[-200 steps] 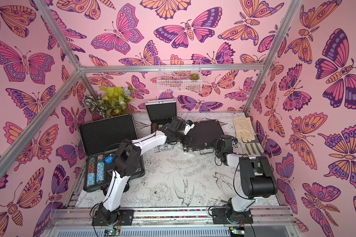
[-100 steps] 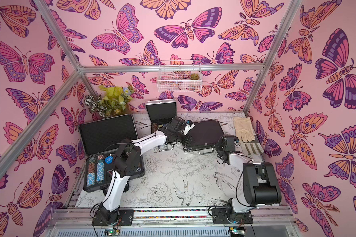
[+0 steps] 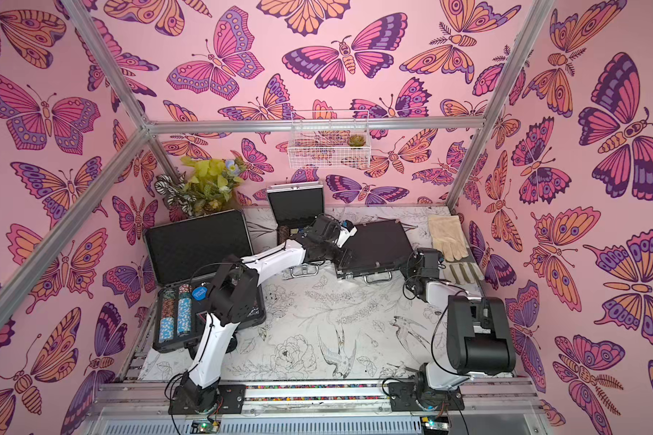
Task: Close the poker set cases
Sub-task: Fasten the fastener on the poker set case.
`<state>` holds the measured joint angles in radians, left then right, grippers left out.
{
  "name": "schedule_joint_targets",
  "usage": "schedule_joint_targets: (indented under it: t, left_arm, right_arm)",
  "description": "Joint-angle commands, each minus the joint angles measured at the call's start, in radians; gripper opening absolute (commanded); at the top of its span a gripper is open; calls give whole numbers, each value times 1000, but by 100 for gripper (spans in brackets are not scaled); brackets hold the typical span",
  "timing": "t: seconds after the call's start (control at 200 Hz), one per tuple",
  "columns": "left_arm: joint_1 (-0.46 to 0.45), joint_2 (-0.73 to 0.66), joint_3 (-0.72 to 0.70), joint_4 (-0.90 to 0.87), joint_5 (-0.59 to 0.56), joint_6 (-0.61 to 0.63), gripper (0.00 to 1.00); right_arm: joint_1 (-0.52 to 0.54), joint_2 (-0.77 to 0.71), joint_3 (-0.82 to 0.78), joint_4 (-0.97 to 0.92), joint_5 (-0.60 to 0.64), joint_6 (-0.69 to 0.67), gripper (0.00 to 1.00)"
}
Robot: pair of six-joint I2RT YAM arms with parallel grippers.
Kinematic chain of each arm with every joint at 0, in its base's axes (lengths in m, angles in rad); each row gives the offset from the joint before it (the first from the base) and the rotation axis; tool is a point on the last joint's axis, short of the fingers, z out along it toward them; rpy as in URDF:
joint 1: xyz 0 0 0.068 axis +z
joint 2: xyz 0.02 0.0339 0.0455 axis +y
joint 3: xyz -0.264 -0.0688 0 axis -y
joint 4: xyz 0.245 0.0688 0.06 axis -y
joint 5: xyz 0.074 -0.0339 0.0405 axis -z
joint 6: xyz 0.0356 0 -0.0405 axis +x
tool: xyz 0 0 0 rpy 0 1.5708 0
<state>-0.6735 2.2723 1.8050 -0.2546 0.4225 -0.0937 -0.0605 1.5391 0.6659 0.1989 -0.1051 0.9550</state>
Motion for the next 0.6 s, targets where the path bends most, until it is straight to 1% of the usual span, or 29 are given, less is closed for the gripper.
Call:
schedule_joint_targets:
  t: [0.0, 0.12, 0.14, 0.301, 0.411, 0.521, 0.596]
  left_arm:
    - [8, 55, -44, -158, -32, -9, 58]
    - [7, 58, -39, -158, -27, -12, 58]
    - [9, 59, -40, -158, -28, -11, 58]
    - [8, 61, -39, -158, -27, -12, 58]
    - [8, 64, -40, -158, -28, -9, 58]
    - [9, 64, -42, -158, -29, -7, 58]
    - [9, 63, -44, -158, -30, -5, 58]
  right_arm:
    - [-21, 10, 22, 36, -46, -20, 99]
    - [-25, 26, 34, 62, -75, -1, 96]
    - [-25, 56, 34, 68, -80, 5, 96]
    - [-24, 110, 32, 146, -123, 66, 93]
    - [-25, 143, 32, 181, -130, 91, 92]
    - [-24, 159, 33, 204, -130, 105, 88]
    - [-25, 158, 34, 198, -123, 103, 87]
